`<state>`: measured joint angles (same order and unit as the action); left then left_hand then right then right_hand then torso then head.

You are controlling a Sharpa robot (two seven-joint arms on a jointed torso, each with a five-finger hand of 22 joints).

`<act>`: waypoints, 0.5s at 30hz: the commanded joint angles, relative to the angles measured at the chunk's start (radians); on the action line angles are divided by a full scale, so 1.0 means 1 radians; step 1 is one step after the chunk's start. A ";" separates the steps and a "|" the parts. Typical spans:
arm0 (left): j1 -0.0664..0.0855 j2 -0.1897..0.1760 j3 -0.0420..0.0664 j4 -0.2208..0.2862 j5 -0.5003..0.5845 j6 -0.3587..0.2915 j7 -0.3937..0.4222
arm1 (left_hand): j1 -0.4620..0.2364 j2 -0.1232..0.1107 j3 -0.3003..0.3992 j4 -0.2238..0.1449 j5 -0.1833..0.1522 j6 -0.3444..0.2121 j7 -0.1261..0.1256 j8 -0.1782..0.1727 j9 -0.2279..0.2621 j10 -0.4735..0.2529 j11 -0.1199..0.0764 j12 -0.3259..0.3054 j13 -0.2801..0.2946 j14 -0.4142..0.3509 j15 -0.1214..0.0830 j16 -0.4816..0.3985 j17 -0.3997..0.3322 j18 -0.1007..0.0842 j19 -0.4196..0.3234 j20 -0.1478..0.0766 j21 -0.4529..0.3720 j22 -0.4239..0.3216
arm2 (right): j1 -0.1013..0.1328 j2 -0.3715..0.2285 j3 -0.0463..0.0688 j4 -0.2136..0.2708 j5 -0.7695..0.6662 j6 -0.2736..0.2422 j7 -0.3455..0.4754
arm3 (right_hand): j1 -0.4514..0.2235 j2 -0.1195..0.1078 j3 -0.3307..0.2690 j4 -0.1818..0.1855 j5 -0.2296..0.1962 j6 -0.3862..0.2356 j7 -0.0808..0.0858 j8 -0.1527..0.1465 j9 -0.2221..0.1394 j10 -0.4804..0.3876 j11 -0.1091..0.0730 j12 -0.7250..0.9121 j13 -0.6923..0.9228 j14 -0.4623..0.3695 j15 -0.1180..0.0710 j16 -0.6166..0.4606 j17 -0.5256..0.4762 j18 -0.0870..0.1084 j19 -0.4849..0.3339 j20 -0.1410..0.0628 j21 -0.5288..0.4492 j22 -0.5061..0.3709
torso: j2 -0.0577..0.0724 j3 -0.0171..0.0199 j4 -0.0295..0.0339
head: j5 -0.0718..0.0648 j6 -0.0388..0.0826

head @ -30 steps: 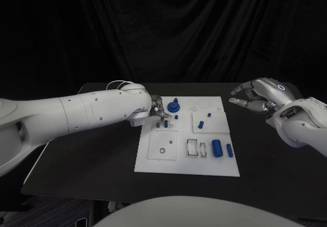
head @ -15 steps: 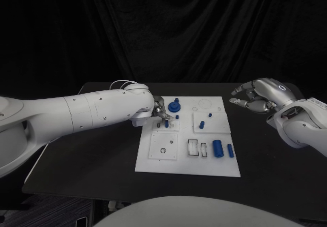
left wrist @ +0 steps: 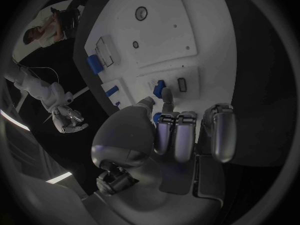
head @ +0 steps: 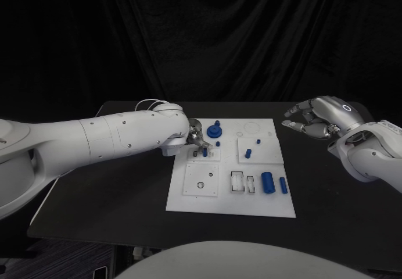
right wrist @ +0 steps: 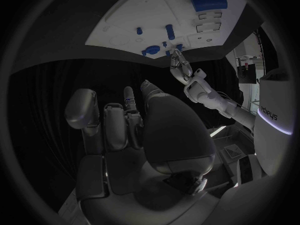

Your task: Assemble the parts on the task board

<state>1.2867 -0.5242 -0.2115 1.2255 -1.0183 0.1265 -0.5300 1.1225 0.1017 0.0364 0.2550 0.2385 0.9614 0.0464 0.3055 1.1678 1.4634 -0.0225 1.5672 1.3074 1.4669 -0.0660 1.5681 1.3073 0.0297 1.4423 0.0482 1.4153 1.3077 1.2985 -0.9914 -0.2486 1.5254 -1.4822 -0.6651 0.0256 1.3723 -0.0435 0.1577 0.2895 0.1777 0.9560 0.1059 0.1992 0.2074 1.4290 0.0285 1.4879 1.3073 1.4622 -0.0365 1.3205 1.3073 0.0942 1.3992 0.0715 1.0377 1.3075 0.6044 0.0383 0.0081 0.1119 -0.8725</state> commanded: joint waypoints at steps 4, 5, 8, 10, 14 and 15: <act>-0.006 0.005 0.001 -0.005 0.006 0.018 -0.001 | 0.019 -0.001 0.012 -0.010 0.020 0.013 -0.004 -0.016 -0.012 0.107 0.003 0.004 0.263 0.104 0.004 0.003 0.263 0.020 -0.004 0.004 -0.007 0.178 | -0.002 0.002 0.001 0.000 -0.003 -0.006 -0.018 | 0.000 0.002 0.009 0.000 0.012 0.009 0.001 -0.006 -0.003 0.002 -0.001 -0.003 0.068 0.015 0.000 -0.001 0.044 0.003 0.006 0.001 -0.001 0.135 | -0.001 0.0003 -0.0008 | 0.002 0.000; -0.007 0.005 0.001 -0.005 0.006 0.019 -0.002 | 0.019 -0.001 0.012 -0.010 0.021 0.013 -0.004 -0.016 -0.013 0.107 0.003 0.004 0.263 0.104 0.004 0.003 0.263 0.020 -0.004 0.004 -0.007 0.178 | -0.002 0.002 0.001 0.000 -0.003 -0.006 -0.018 | 0.001 0.002 0.009 0.000 0.015 0.009 0.001 -0.006 -0.003 0.002 -0.001 -0.003 0.067 0.015 0.000 -0.002 0.044 0.003 0.006 0.000 -0.002 0.135 | -0.001 0.0006 -0.0009 | 0.002 0.000; -0.009 0.004 0.001 -0.006 0.006 0.022 -0.004 | 0.021 -0.001 0.014 -0.011 0.024 0.014 -0.004 -0.018 -0.014 0.107 0.003 0.004 0.263 0.104 0.004 0.003 0.263 0.020 -0.005 0.004 -0.008 0.178 | -0.002 0.002 0.001 -0.001 -0.003 -0.006 -0.018 | 0.003 0.002 0.011 0.000 0.020 0.010 0.001 -0.006 -0.004 0.001 -0.001 -0.004 0.067 0.015 0.000 -0.003 0.043 0.003 0.006 0.000 -0.002 0.135 | -0.001 0.0005 -0.0003 | 0.001 0.000; -0.011 0.004 0.001 -0.006 0.006 0.022 -0.004 | 0.023 -0.001 0.017 -0.014 0.028 0.015 -0.004 -0.021 -0.017 0.107 0.003 0.004 0.263 0.104 0.003 0.003 0.263 0.020 -0.006 0.003 -0.010 0.177 | -0.002 0.003 0.001 -0.001 -0.003 -0.007 -0.017 | 0.005 0.001 0.013 0.000 0.027 0.011 0.001 -0.007 -0.005 0.000 -0.001 -0.004 0.066 0.015 -0.001 -0.003 0.043 0.003 0.006 0.000 -0.003 0.135 | -0.002 0.0003 -0.0002 | 0.001 0.000; -0.014 0.003 0.001 -0.007 0.006 0.023 -0.002 | 0.030 -0.003 0.029 -0.023 0.049 0.018 -0.005 -0.030 -0.026 0.107 0.002 0.004 0.263 0.104 0.003 0.003 0.263 0.021 -0.006 0.003 -0.011 0.178 | -0.002 0.004 0.001 -0.002 -0.003 -0.008 -0.017 | 0.007 0.001 0.014 0.000 0.033 0.011 0.001 -0.007 -0.006 0.000 -0.001 -0.005 0.065 0.015 -0.001 -0.003 0.043 0.003 0.006 0.000 -0.004 0.134 | -0.001 0.0004 -0.0003 | 0.001 0.000; -0.014 0.003 0.001 -0.007 0.006 0.023 -0.001 | 0.031 -0.003 0.030 -0.024 0.050 0.018 -0.005 -0.031 -0.026 0.107 0.002 0.004 0.263 0.104 0.003 0.003 0.263 0.021 -0.007 0.003 -0.012 0.177 | -0.002 0.005 0.001 -0.003 -0.003 -0.008 -0.017 | 0.009 0.000 0.015 0.000 0.038 0.011 0.001 -0.008 -0.006 -0.001 -0.001 -0.005 0.064 0.015 -0.001 -0.004 0.042 0.003 0.007 0.000 -0.002 0.135 | -0.001 0.0005 -0.0002 | 0.001 0.000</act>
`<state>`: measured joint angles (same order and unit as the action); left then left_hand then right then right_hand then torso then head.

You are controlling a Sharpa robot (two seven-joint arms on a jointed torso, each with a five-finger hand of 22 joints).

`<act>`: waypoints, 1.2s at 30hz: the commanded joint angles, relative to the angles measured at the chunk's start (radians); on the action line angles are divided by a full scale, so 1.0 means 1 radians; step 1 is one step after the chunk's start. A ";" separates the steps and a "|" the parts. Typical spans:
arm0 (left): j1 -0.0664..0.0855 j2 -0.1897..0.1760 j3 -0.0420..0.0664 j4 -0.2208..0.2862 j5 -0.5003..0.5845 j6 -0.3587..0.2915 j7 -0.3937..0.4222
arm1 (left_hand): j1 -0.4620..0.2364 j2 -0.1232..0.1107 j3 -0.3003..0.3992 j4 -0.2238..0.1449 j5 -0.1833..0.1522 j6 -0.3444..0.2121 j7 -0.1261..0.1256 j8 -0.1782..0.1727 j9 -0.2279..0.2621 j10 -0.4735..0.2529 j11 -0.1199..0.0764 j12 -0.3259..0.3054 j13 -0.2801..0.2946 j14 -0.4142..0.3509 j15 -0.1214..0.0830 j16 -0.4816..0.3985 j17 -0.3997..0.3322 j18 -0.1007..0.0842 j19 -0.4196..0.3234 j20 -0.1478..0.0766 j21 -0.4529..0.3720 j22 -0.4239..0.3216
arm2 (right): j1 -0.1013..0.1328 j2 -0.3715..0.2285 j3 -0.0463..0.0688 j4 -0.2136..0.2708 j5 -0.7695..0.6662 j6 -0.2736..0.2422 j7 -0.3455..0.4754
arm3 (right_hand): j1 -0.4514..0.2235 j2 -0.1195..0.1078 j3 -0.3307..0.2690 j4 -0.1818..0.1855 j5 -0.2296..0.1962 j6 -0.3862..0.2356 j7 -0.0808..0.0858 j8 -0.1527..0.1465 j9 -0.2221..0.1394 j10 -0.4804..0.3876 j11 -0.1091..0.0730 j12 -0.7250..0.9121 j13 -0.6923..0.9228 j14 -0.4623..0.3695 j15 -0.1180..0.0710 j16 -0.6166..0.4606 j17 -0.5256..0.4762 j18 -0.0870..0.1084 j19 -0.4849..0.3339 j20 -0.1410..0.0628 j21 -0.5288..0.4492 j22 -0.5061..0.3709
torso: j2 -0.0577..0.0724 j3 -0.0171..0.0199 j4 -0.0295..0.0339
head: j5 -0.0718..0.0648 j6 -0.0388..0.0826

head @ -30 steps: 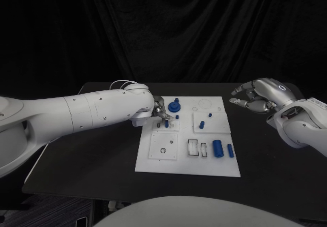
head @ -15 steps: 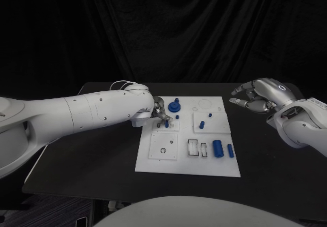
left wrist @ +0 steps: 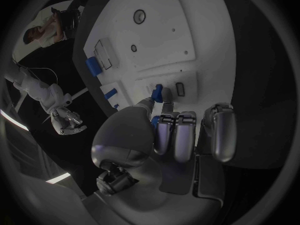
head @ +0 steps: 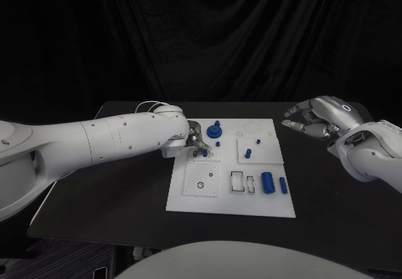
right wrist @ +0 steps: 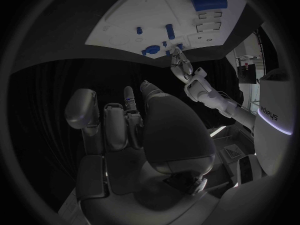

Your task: Assemble the parts on the task board

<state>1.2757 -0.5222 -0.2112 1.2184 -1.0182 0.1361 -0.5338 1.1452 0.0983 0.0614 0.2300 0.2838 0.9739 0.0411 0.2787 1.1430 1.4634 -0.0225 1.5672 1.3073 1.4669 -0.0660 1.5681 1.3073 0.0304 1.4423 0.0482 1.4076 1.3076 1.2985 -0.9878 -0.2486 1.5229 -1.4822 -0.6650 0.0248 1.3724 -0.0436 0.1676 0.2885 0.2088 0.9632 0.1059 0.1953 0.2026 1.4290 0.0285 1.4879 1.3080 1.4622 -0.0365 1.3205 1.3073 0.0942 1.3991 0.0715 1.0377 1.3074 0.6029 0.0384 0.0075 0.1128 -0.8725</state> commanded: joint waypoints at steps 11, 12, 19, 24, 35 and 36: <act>-0.007 -0.001 0.000 0.011 0.006 -0.008 0.037 | 0.028 -0.014 0.055 -0.030 0.050 0.019 -0.001 -0.037 -0.041 0.107 0.001 0.004 0.263 0.104 0.002 0.003 0.263 0.020 -0.007 0.002 -0.008 0.180 | -0.002 0.005 0.001 -0.003 -0.003 -0.009 -0.022 | 0.021 0.000 0.015 -0.001 0.031 0.007 0.000 -0.005 -0.005 0.000 -0.002 -0.005 0.064 0.015 -0.002 -0.004 0.042 0.003 0.007 -0.001 -0.005 0.135 | -0.001 0.0002 0.0002 | 0.001 0.000; -0.007 -0.001 0.000 0.013 0.006 -0.009 0.039 | 0.032 -0.016 0.063 -0.035 0.054 0.020 -0.001 -0.040 -0.045 0.107 0.000 0.004 0.263 0.104 0.001 0.003 0.263 0.020 -0.006 0.001 -0.008 0.181 | -0.002 0.005 0.001 -0.003 -0.003 -0.010 -0.023 | 0.021 0.000 0.015 -0.001 0.031 0.007 0.000 -0.005 -0.005 0.000 -0.002 -0.005 0.064 0.015 -0.002 -0.004 0.042 0.003 0.007 -0.001 -0.005 0.135 | -0.001 0.0002 0.0000 | 0.001 0.000; -0.009 -0.004 0.000 0.019 0.006 -0.012 0.057 | 0.032 -0.046 0.148 -0.071 0.103 0.031 0.001 -0.071 -0.089 0.107 0.001 0.004 0.263 0.104 0.002 0.003 0.263 0.020 -0.005 0.001 -0.010 0.185 | -0.002 0.008 0.001 -0.005 -0.003 -0.010 -0.030 | 0.037 0.000 0.027 -0.002 0.057 0.009 0.000 -0.007 -0.008 -0.001 -0.003 -0.006 0.063 0.015 -0.002 -0.004 0.042 0.003 0.007 -0.002 -0.007 0.134 | 0.000 0.0000 -0.0001 | 0.003 0.000; -0.010 -0.006 0.000 0.018 0.006 -0.016 0.061 | 0.022 -0.068 0.215 -0.099 0.129 0.038 0.003 -0.082 -0.109 0.107 0.002 0.004 0.263 0.104 0.002 0.003 0.263 0.020 -0.005 0.001 -0.013 0.186 | -0.002 0.009 0.001 -0.006 -0.003 -0.010 -0.033 | 0.045 0.000 0.032 -0.003 0.070 0.010 0.000 -0.007 -0.009 -0.001 -0.003 -0.006 0.064 0.015 -0.002 -0.004 0.042 0.004 0.007 -0.002 -0.008 0.134 | 0.000 0.0003 0.0006 | 0.003 0.000; -0.010 -0.031 0.000 0.049 0.006 -0.048 0.072 | -0.017 -0.110 0.349 -0.161 0.163 0.043 0.005 -0.081 -0.116 0.107 0.003 0.004 0.263 0.104 0.003 0.003 0.263 0.021 -0.006 0.002 -0.020 0.190 | -0.002 0.009 0.001 -0.006 -0.003 -0.010 -0.039 | 0.049 -0.001 0.035 -0.003 0.078 0.010 0.000 -0.008 -0.010 -0.001 -0.003 -0.006 0.063 0.016 -0.002 -0.004 0.042 0.004 0.007 -0.002 -0.009 0.134 | 0.000 0.0002 0.0005 | 0.002 0.000; -0.010 -0.035 0.000 0.055 0.006 -0.056 0.073 | -0.025 -0.116 0.370 -0.172 0.164 0.043 0.005 -0.080 -0.114 0.107 0.003 0.004 0.263 0.104 0.003 0.003 0.263 0.021 -0.006 0.002 -0.022 0.191 | -0.002 0.008 0.001 -0.006 -0.003 -0.011 -0.039 | 0.049 -0.001 0.035 -0.003 0.078 0.010 0.000 -0.008 -0.010 -0.001 -0.003 -0.006 0.063 0.016 -0.002 -0.004 0.042 0.004 0.007 -0.002 -0.009 0.134 | 0.000 0.0003 0.0003 | 0.003 0.000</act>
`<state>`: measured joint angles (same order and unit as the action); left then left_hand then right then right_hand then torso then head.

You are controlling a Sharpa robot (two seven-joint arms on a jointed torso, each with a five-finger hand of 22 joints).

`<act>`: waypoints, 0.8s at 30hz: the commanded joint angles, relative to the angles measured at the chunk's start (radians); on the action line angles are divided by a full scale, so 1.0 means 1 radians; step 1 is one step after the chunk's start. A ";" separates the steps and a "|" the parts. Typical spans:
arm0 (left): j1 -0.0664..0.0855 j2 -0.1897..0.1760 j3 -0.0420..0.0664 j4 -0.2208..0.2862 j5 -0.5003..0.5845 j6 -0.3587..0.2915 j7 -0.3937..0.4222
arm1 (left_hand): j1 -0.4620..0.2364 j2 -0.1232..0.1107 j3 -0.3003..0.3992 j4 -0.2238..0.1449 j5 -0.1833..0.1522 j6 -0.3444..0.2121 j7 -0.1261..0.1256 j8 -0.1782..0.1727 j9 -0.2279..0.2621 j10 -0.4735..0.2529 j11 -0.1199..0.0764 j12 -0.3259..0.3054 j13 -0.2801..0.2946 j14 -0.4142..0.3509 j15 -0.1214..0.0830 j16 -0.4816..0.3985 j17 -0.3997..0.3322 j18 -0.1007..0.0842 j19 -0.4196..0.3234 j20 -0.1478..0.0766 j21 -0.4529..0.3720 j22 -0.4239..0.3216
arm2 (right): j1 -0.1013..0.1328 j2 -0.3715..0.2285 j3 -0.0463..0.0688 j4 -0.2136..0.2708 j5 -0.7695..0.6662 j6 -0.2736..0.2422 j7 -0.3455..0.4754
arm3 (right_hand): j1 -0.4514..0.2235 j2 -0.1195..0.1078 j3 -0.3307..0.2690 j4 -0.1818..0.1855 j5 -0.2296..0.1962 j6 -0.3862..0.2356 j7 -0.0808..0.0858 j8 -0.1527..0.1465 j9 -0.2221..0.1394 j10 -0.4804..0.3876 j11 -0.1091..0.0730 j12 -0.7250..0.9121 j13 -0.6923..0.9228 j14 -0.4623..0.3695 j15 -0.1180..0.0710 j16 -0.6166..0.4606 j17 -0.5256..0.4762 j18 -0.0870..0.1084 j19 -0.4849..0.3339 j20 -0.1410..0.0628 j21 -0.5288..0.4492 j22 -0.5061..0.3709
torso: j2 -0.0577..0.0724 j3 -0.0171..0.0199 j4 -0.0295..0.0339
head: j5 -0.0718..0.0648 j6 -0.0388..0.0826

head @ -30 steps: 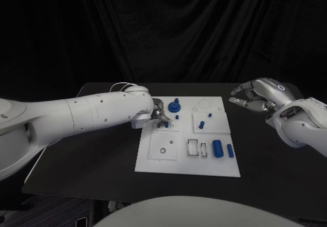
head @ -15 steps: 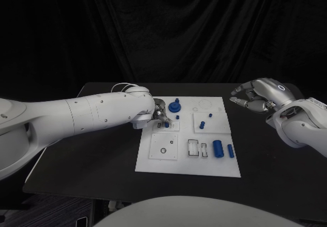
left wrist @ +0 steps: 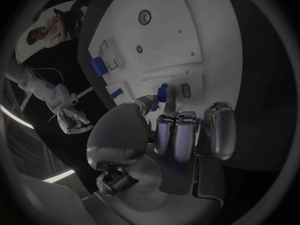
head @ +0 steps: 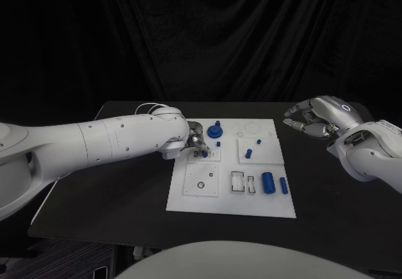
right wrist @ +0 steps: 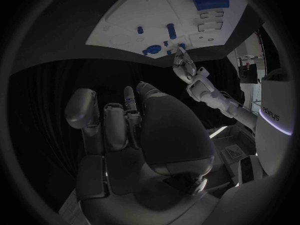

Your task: Assemble the parts on the task board

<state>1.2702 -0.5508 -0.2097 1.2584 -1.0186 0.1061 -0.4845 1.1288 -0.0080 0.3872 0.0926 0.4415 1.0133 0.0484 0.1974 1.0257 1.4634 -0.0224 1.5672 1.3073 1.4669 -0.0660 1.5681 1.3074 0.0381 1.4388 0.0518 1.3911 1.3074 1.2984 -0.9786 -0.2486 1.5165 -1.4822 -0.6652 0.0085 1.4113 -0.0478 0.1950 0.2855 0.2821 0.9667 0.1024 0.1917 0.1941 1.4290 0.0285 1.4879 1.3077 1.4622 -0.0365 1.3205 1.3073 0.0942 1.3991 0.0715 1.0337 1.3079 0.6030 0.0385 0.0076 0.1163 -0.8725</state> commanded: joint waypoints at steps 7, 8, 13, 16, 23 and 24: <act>-0.005 -0.050 -0.001 0.072 0.007 -0.096 0.039 | -0.034 -0.017 0.085 -0.055 -0.015 0.001 -0.001 0.005 0.006 0.107 0.004 0.004 0.263 0.104 0.004 0.003 0.263 0.014 -0.003 0.000 -0.008 0.192 | -0.002 -0.002 0.001 -0.002 -0.003 -0.012 -0.025 | 0.010 0.003 0.008 0.000 0.005 0.007 0.003 -0.004 -0.001 -0.002 -0.003 -0.006 0.062 0.015 -0.002 -0.005 0.041 0.004 0.007 -0.002 -0.005 0.133 | 0.000 0.0001 0.0009 | 0.000 0.000; -0.005 -0.061 -0.001 0.086 0.007 -0.114 0.044 | -0.037 -0.017 0.095 -0.061 -0.021 0.000 -0.001 0.006 0.007 0.107 0.004 0.004 0.263 0.104 0.004 0.003 0.263 0.014 -0.003 0.000 -0.009 0.192 | -0.002 -0.002 0.001 -0.002 -0.003 -0.012 -0.026 | 0.010 0.003 0.008 0.000 0.005 0.007 0.003 -0.004 -0.001 -0.002 -0.003 -0.006 0.062 0.015 -0.002 -0.005 0.041 0.004 0.007 -0.002 -0.005 0.133 | 0.000 0.0002 0.0008 | 0.001 0.000; -0.006 -0.096 -0.001 0.123 0.007 -0.178 0.063 | -0.051 -0.020 0.136 -0.088 -0.050 -0.004 0.000 0.009 0.011 0.107 0.005 0.004 0.263 0.104 0.004 0.003 0.263 0.014 -0.002 -0.001 -0.010 0.193 | -0.002 -0.003 0.001 -0.003 -0.003 -0.014 -0.027 | 0.010 0.003 0.008 0.000 0.005 0.007 0.003 -0.004 -0.001 -0.002 -0.003 -0.006 0.062 0.015 -0.002 -0.005 0.041 0.004 0.007 -0.002 -0.005 0.133 | 0.001 -0.0003 0.0005 | 0.005 0.000; -0.006 -0.116 -0.001 0.140 0.007 -0.222 0.080 | -0.073 -0.025 0.184 -0.117 -0.089 -0.006 0.001 0.015 0.016 0.107 0.005 0.004 0.263 0.104 0.005 0.003 0.263 0.014 -0.002 0.000 -0.013 0.193 | -0.002 -0.003 0.001 -0.003 -0.003 -0.015 -0.027 | 0.010 0.003 0.008 0.000 0.005 0.007 0.003 -0.004 -0.001 -0.002 -0.003 -0.006 0.062 0.015 -0.002 -0.005 0.041 0.004 0.007 -0.002 -0.005 0.133 | 0.001 -0.0004 0.0016 | 0.003 0.000; -0.013 -0.155 -0.001 0.168 0.007 -0.336 0.157 | -0.131 -0.027 0.221 -0.129 -0.076 -0.005 0.003 0.026 0.025 0.107 0.008 0.004 0.263 0.104 0.007 0.003 0.263 0.014 -0.003 0.002 -0.016 0.194 | -0.002 -0.005 0.001 -0.003 -0.003 -0.019 -0.027 | 0.012 0.003 0.009 0.000 0.007 0.007 0.004 -0.004 -0.002 -0.002 -0.002 -0.007 0.062 0.015 -0.002 -0.006 0.040 0.004 0.006 -0.002 -0.007 0.133 | 0.000 0.0000 0.0022 | 0.002 0.000; -0.017 -0.158 -0.001 0.170 0.007 -0.349 0.165 | -0.131 -0.027 0.220 -0.129 -0.079 -0.006 0.003 0.026 0.026 0.107 0.008 0.004 0.263 0.104 0.007 0.003 0.263 0.014 -0.003 0.002 -0.016 0.193 | -0.002 -0.005 0.001 -0.003 -0.003 -0.019 -0.027 | 0.012 0.003 0.009 0.000 0.007 0.007 0.004 -0.004 -0.002 -0.002 -0.002 -0.007 0.062 0.015 -0.002 -0.006 0.040 0.004 0.006 -0.002 -0.007 0.133 | 0.000 0.0000 0.0022 | 0.002 0.000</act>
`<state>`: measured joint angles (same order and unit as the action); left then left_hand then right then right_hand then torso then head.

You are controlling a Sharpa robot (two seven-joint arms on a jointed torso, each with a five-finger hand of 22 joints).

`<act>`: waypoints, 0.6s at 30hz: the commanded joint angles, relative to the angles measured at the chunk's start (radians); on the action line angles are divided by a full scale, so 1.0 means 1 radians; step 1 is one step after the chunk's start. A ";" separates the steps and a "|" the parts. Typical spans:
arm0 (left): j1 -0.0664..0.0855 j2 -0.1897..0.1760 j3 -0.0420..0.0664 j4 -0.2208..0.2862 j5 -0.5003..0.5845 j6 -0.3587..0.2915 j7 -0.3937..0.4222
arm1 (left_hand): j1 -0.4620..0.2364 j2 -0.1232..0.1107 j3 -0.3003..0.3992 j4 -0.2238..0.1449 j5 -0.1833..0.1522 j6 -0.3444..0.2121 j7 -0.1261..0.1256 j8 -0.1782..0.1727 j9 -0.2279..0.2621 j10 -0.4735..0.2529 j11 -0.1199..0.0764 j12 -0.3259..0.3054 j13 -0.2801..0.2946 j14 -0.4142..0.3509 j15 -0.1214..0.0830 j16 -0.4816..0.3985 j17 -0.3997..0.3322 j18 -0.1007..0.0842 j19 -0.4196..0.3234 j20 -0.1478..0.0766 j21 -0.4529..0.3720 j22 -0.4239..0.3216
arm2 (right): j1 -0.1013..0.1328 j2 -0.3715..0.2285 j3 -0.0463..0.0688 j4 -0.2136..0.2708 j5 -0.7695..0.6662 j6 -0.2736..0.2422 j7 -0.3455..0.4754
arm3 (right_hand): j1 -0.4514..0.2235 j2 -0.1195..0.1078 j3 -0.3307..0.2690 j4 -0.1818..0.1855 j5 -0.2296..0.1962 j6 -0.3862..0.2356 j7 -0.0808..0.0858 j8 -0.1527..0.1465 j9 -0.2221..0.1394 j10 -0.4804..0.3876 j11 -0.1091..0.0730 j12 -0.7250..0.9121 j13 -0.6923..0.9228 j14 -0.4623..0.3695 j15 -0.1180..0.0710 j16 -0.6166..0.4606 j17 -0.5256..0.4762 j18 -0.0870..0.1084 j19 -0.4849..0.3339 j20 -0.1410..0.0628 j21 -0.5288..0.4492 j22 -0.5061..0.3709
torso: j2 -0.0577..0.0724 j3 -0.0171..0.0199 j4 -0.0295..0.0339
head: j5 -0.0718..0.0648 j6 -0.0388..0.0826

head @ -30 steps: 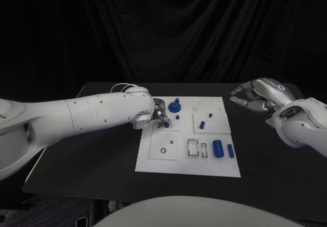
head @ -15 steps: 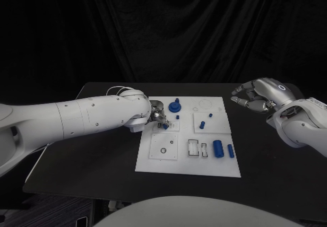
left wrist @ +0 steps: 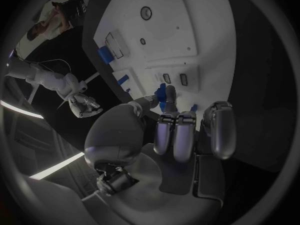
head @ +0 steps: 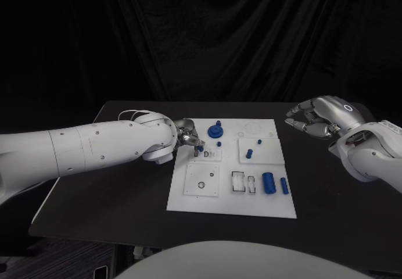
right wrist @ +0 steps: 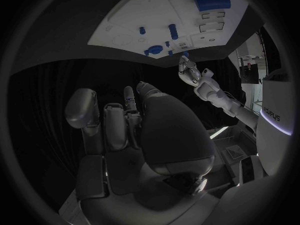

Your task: Assemble the parts on the task board

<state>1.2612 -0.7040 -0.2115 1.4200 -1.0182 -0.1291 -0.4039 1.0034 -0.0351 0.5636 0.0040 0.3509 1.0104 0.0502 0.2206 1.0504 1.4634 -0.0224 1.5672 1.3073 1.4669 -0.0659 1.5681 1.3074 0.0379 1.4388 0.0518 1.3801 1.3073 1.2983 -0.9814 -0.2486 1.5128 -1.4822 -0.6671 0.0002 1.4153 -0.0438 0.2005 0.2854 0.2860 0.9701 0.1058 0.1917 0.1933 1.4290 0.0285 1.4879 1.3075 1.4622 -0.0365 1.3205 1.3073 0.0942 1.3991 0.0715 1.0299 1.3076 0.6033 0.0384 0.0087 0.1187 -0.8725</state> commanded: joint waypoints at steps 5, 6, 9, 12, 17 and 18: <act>-0.038 -0.014 0.001 0.007 0.006 -0.178 0.128 | -0.016 0.003 0.014 -0.019 0.026 -0.014 0.003 0.000 0.001 0.107 0.010 0.004 0.263 0.104 0.009 0.003 0.263 0.017 -0.010 0.003 -0.016 0.190 | -0.003 -0.002 0.001 0.000 -0.003 -0.019 -0.018 | 0.008 -0.001 0.004 0.000 0.004 0.003 0.000 -0.004 -0.001 -0.002 -0.002 -0.007 0.062 0.015 -0.002 -0.006 0.040 0.004 0.006 -0.002 -0.003 0.133 | 0.000 0.0003 -0.0003 | 0.003 0.000; -0.044 -0.012 0.001 0.004 0.006 -0.194 0.140 | -0.016 0.004 0.011 -0.017 0.024 -0.016 0.004 -0.001 0.000 0.107 0.011 0.004 0.263 0.104 0.009 0.003 0.263 0.018 -0.012 0.004 -0.018 0.189 | -0.003 -0.002 0.001 0.000 -0.003 -0.020 -0.017 | 0.008 -0.001 0.004 0.000 0.004 0.003 0.000 -0.004 -0.001 -0.002 -0.002 -0.007 0.062 0.015 -0.002 -0.006 0.040 0.004 0.006 -0.002 -0.003 0.133 | 0.000 0.0003 -0.0002 | 0.003 0.000; -0.058 -0.004 0.001 -0.006 0.006 -0.235 0.169 | -0.016 0.007 0.004 -0.011 0.022 -0.019 0.005 -0.003 -0.001 0.107 0.012 0.004 0.263 0.104 0.010 0.003 0.263 0.019 -0.015 0.004 -0.022 0.188 | -0.004 -0.004 0.001 0.001 -0.003 -0.022 -0.016 | 0.008 -0.002 0.004 0.000 0.004 0.003 0.000 -0.004 -0.001 -0.002 -0.002 -0.007 0.062 0.015 -0.002 -0.007 0.040 0.004 0.006 -0.002 -0.003 0.133 | 0.000 0.0001 -0.0004 | 0.002 0.000; -0.074 0.004 0.001 -0.015 0.006 -0.277 0.198 | -0.013 0.010 0.001 -0.009 0.026 -0.021 0.005 -0.004 -0.001 0.107 0.012 0.004 0.263 0.104 0.011 0.003 0.263 0.019 -0.017 0.005 -0.025 0.187 | -0.004 -0.005 0.001 0.002 -0.003 -0.023 -0.016 | 0.008 -0.002 0.004 0.000 0.004 0.003 0.000 -0.004 -0.001 -0.002 -0.002 -0.007 0.062 0.015 -0.002 -0.007 0.040 0.004 0.006 -0.002 -0.003 0.133 | -0.001 0.0004 -0.0002 | 0.001 0.000; -0.093 0.015 0.001 -0.030 0.006 -0.297 0.212 | -0.008 0.013 -0.002 -0.008 0.030 -0.022 0.006 -0.004 -0.001 0.107 0.013 0.004 0.263 0.104 0.011 0.003 0.263 0.020 -0.019 0.005 -0.027 0.186 | -0.005 -0.007 0.001 0.002 -0.003 -0.023 -0.016 | 0.008 -0.002 0.004 0.000 0.004 0.003 0.000 -0.004 -0.001 -0.002 -0.002 -0.007 0.062 0.015 -0.002 -0.007 0.040 0.004 0.006 -0.002 -0.003 0.133 | 0.000 0.0003 0.0011 | 0.001 0.000; -0.096 0.017 0.001 -0.033 0.006 -0.300 0.215 | -0.007 0.014 -0.003 -0.006 0.031 -0.023 0.006 -0.004 -0.001 0.107 0.013 0.004 0.263 0.104 0.012 0.003 0.263 0.021 -0.020 0.006 -0.030 0.186 | -0.005 -0.007 0.001 0.002 -0.003 -0.023 -0.016 | 0.008 -0.002 0.004 0.000 0.004 0.003 0.000 -0.004 -0.001 -0.002 -0.002 -0.007 0.062 0.015 -0.002 -0.007 0.040 0.004 0.006 -0.002 -0.003 0.133 | -0.001 0.0006 0.0022 | 0.000 0.000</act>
<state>1.1690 -0.6911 -0.2118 1.3896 -1.0181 -0.3697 -0.2457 0.9952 -0.0322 0.5606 0.0009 0.3759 0.9978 0.0620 0.2206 1.0497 1.4655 -0.0182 1.5672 1.3074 1.4670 -0.0586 1.5681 1.3073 0.0378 1.4261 0.0570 1.3557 1.3073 1.2958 -0.9866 -0.2487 1.5134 -1.4821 -0.6717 -0.0005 1.4153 -0.0438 0.2005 0.2854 0.2860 0.9701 0.1058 0.1917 0.1934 1.4290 0.0285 1.4879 1.3073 1.4622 -0.0365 1.3205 1.3074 0.0941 1.3991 0.0715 1.0300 1.3074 0.6029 0.0387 0.0089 0.1196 -0.8725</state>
